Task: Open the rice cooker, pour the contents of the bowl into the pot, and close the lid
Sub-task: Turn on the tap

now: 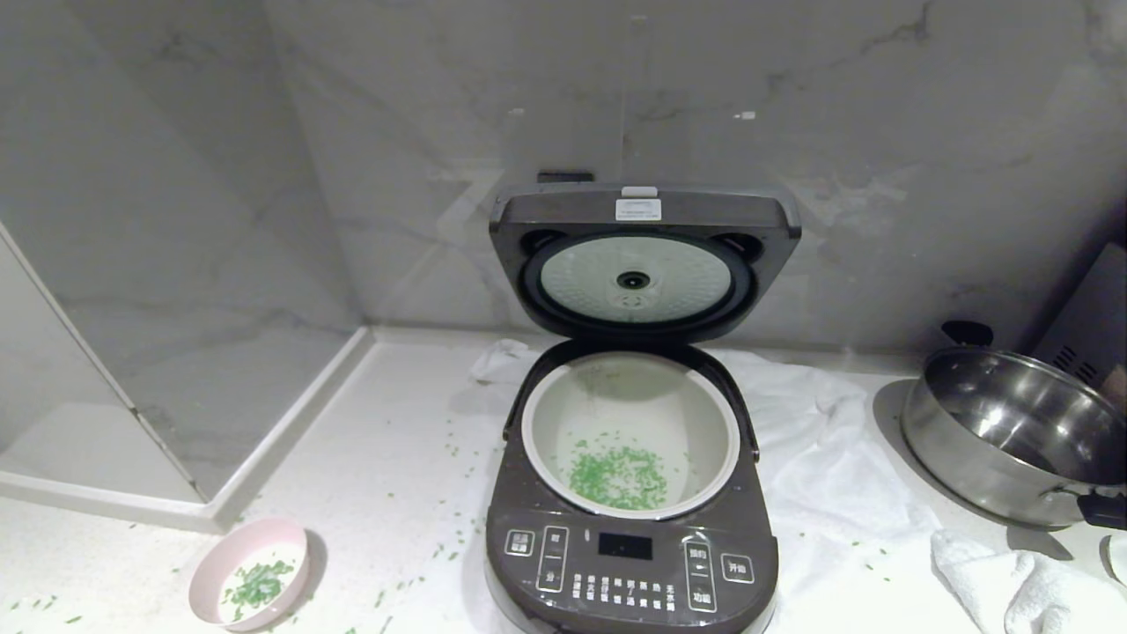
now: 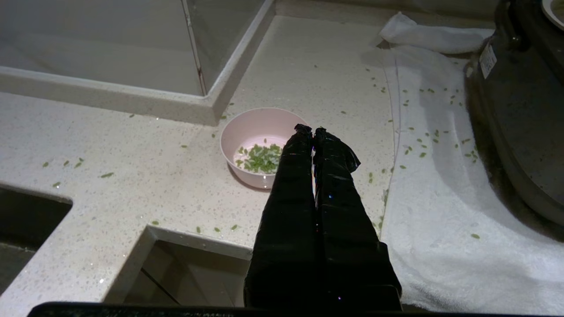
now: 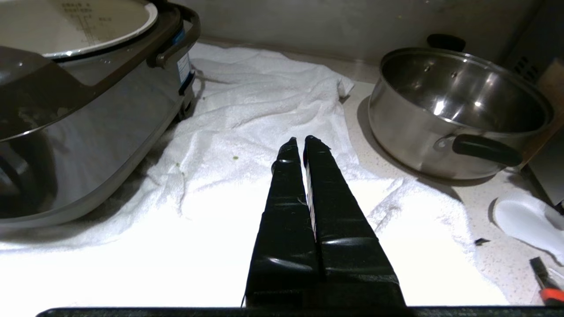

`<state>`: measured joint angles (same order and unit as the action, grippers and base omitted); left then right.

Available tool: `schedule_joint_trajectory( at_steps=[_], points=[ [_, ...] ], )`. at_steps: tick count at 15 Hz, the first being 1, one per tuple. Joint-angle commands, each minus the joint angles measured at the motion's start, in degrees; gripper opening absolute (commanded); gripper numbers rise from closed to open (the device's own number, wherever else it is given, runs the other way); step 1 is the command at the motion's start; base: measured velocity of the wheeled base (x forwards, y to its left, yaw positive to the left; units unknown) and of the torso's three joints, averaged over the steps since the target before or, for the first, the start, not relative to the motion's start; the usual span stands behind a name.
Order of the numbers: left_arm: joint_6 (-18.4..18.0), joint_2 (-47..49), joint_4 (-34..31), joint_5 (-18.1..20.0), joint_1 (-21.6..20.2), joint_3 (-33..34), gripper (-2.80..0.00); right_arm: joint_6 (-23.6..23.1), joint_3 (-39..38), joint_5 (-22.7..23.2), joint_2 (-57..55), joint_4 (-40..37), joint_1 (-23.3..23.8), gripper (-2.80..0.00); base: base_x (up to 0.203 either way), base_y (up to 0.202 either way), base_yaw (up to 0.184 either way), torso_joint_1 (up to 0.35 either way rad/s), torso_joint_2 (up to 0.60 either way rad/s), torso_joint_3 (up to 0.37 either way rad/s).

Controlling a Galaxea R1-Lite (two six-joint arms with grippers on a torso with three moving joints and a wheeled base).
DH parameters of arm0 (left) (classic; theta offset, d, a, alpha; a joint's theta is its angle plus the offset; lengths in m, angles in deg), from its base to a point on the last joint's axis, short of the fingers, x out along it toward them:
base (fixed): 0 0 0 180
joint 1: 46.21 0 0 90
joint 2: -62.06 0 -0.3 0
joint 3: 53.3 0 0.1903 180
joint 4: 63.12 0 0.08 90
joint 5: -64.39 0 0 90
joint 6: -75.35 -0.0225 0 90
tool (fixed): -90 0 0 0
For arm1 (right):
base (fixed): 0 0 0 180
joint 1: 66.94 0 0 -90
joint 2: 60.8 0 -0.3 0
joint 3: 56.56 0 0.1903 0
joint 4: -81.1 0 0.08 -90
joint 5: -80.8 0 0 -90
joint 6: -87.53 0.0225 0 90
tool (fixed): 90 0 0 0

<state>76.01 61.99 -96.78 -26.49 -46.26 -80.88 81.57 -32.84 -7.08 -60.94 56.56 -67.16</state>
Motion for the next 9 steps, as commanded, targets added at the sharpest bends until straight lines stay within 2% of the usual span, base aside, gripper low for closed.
schedule_joint_trajectory(
  at_steps=[1,6,9],
  points=[
    [-0.04,-0.01,-0.07,0.00,-0.04,0.00,-2.80,0.51,-0.18,-0.01,0.05,0.03,-0.04,-2.80,0.000,0.000,0.000,0.000,0.00,0.000],
    [-0.13,-0.01,-0.07,0.09,-0.02,0.00,-2.80,3.94,-0.18,-0.89,0.05,0.03,-0.04,-2.80,0.000,0.000,0.000,0.000,0.00,0.000],
    [-0.04,-0.01,-0.07,0.09,0.04,0.00,-2.80,4.24,-0.18,-1.22,0.13,0.03,-0.04,-2.80,0.000,0.000,0.000,0.000,0.00,0.000]
  ],
)
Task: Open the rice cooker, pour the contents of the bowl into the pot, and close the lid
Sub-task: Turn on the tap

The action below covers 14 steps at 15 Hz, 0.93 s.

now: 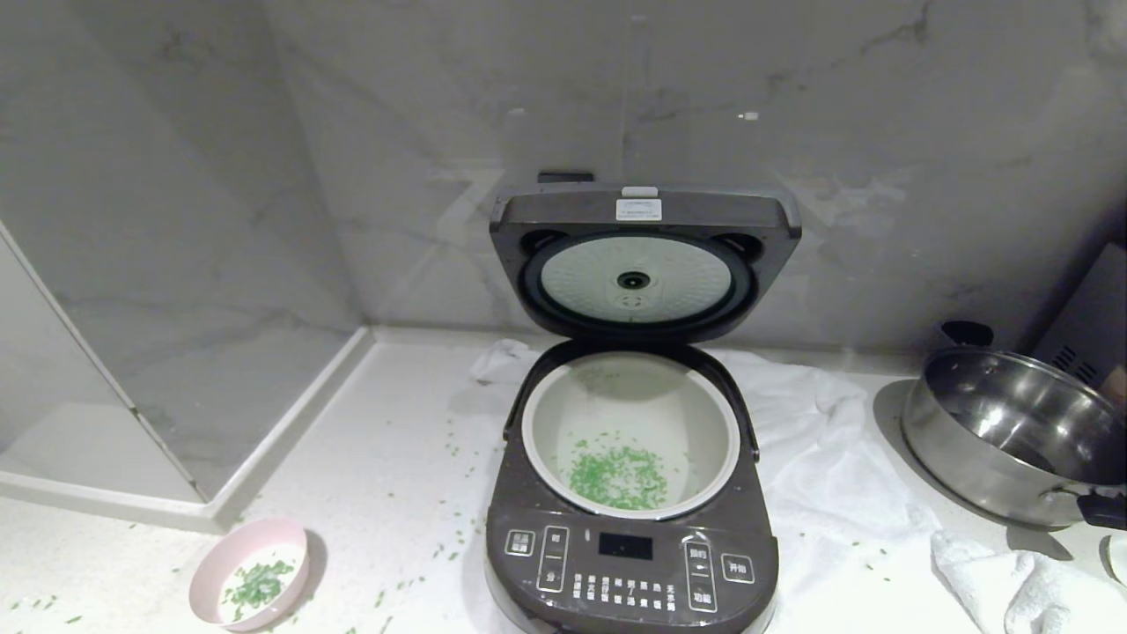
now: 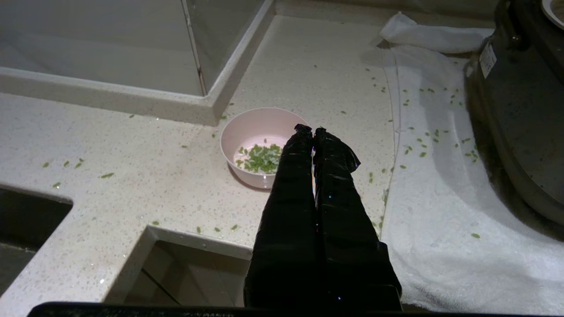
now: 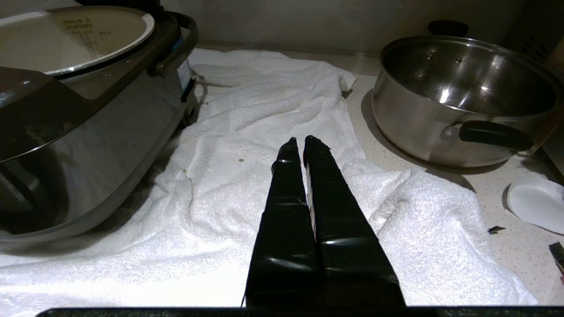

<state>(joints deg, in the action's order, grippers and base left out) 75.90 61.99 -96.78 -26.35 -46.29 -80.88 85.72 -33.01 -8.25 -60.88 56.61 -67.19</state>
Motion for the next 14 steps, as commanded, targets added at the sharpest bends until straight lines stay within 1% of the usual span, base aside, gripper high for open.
schedule_joint_trajectory(
  at_steps=[1,9,14],
  points=[
    [0.07,-0.01,-0.07,-0.05,-0.01,0.00,-2.80,0.63,-0.01,-0.25,-0.01,-0.02,-0.02,-2.80,0.000,0.000,0.000,0.000,0.00,0.000],
    [-0.11,-0.01,-0.07,-0.05,0.07,0.00,-2.80,2.33,-0.11,-1.03,-0.01,0.80,0.07,-2.80,0.000,0.000,0.000,0.000,0.00,0.000],
    [-0.02,-0.01,-0.07,0.04,0.16,0.00,-2.80,2.24,-0.27,-1.04,0.07,1.47,-0.02,-2.80,0.000,0.000,0.000,0.000,0.00,0.000]
  ],
)
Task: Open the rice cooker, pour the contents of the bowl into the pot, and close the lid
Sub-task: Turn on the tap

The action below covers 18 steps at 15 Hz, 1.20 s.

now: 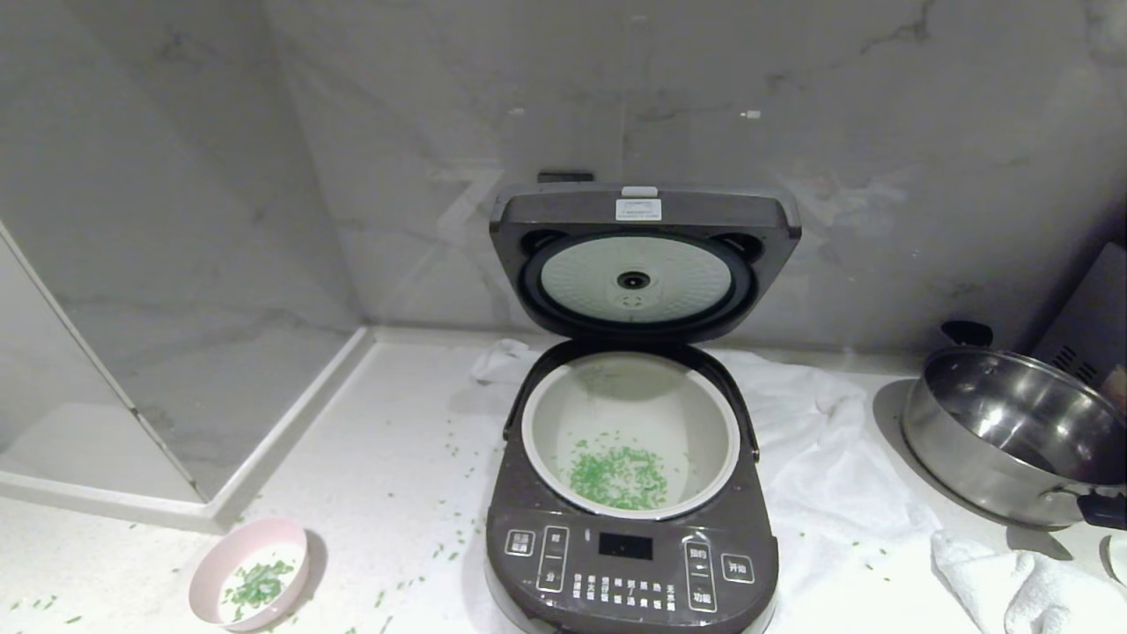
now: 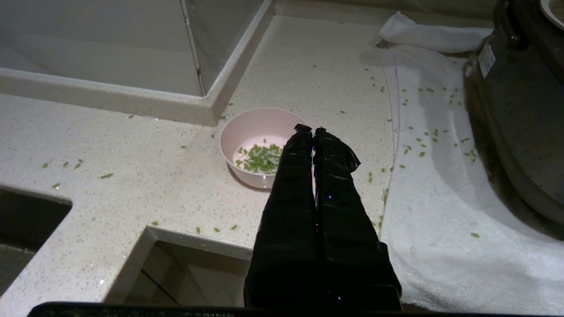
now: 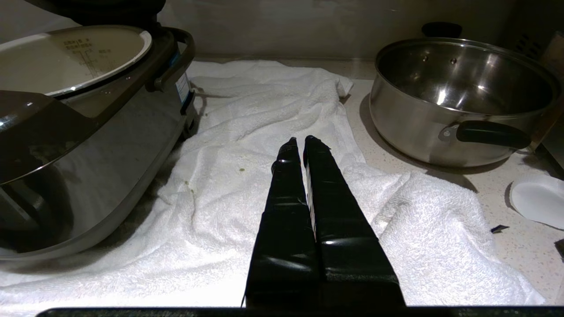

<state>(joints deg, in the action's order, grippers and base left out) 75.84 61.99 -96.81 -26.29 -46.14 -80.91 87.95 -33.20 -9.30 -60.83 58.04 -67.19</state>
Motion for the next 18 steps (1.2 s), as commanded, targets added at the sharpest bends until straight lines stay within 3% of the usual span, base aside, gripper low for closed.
schedule_joint_trajectory(
  at_steps=[1,16,18],
  points=[
    [0.04,-0.01,-0.05,-0.02,0.01,0.02,-2.80,0.01,-0.09,0.01,0.02,0.05,-0.02,-2.80,0.000,0.000,0.000,0.000,0.00,0.000],
    [0.01,-0.01,-0.05,-0.02,0.03,0.01,-2.80,0.01,-0.09,0.01,0.02,0.05,0.07,-2.80,0.000,0.000,0.000,0.000,0.00,0.000],
    [-0.05,-0.01,-0.05,-0.02,0.01,0.01,-2.80,-0.08,-0.09,0.01,0.02,0.05,0.07,-2.80,-0.155,0.000,0.005,0.005,0.01,-0.001]
  ],
)
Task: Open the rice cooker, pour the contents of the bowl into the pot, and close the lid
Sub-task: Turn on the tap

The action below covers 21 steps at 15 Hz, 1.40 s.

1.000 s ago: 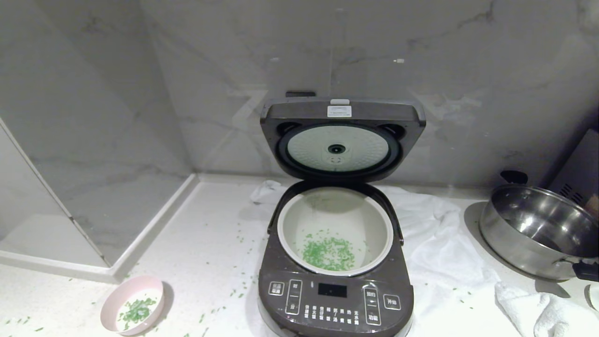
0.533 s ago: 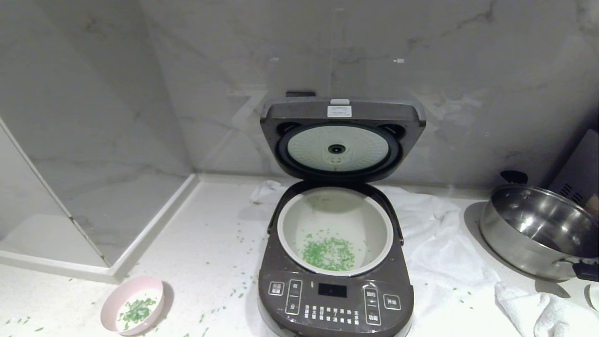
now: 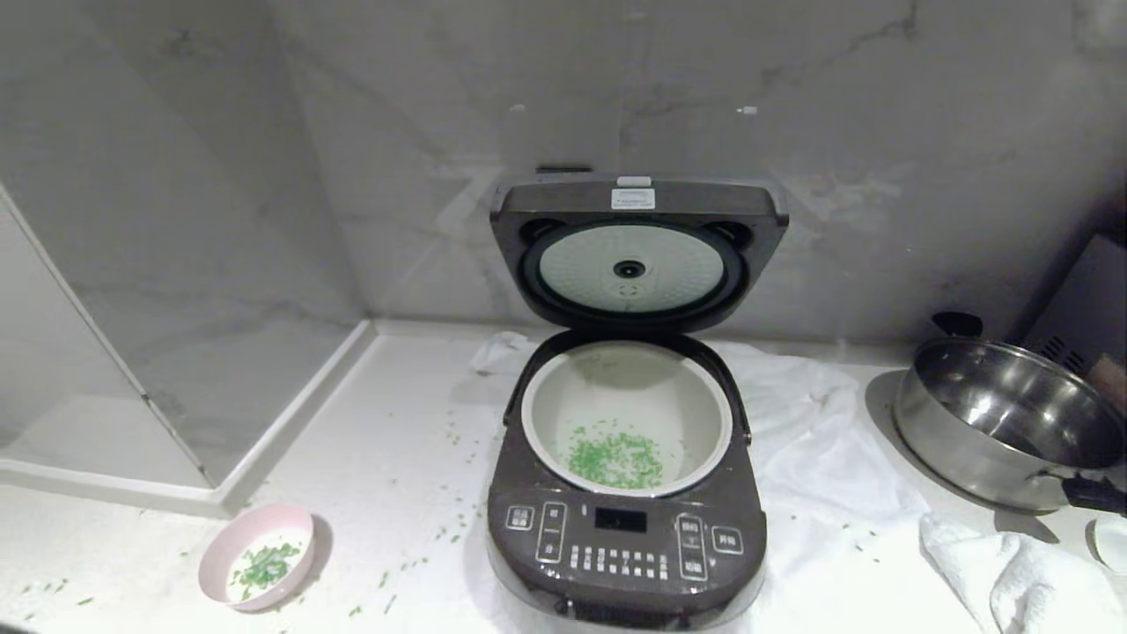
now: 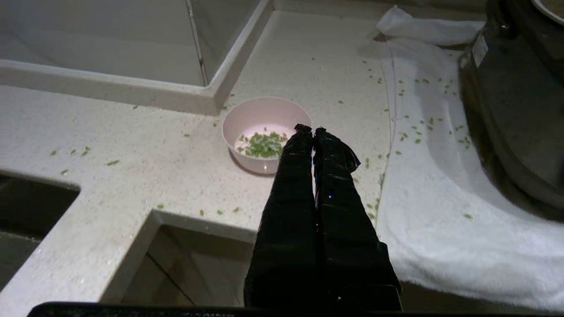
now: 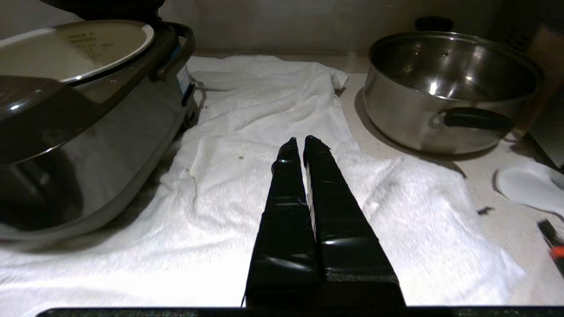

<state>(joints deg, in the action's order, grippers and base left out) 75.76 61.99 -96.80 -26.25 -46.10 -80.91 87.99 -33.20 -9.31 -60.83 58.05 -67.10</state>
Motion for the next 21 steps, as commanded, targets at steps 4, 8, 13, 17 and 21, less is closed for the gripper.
schedule_joint_trajectory(
  at_steps=[4,8,13,17,21],
  points=[
    [0.11,-0.01,-0.06,-0.06,-0.02,-0.06,-2.80,-0.20,-0.09,0.02,0.02,0.04,-0.10,-2.80,-0.196,0.000,-0.002,-0.002,0.00,0.003],
    [0.11,-0.01,-0.06,-0.15,-0.02,0.02,-2.80,-0.20,-0.09,0.02,0.02,0.04,-0.02,-2.80,-0.196,0.000,-0.002,0.002,0.00,0.003],
    [0.11,-0.01,-0.06,-0.15,-0.02,0.02,-2.80,-0.20,-0.09,0.02,0.02,0.04,-0.08,-2.80,-0.086,0.000,-0.002,-0.002,0.00,0.003],
    [0.11,-0.01,-0.06,-0.15,0.07,0.02,-2.80,-0.11,-0.09,0.02,0.02,0.04,-0.02,-2.80,-0.005,-0.004,0.102,0.008,0.00,-0.006],
    [0.11,-0.01,-0.06,-0.15,0.06,0.02,-2.80,-0.11,-0.09,0.02,0.02,0.04,-0.10,-2.80,-0.001,-0.008,0.176,0.002,0.00,0.002]
  ],
)
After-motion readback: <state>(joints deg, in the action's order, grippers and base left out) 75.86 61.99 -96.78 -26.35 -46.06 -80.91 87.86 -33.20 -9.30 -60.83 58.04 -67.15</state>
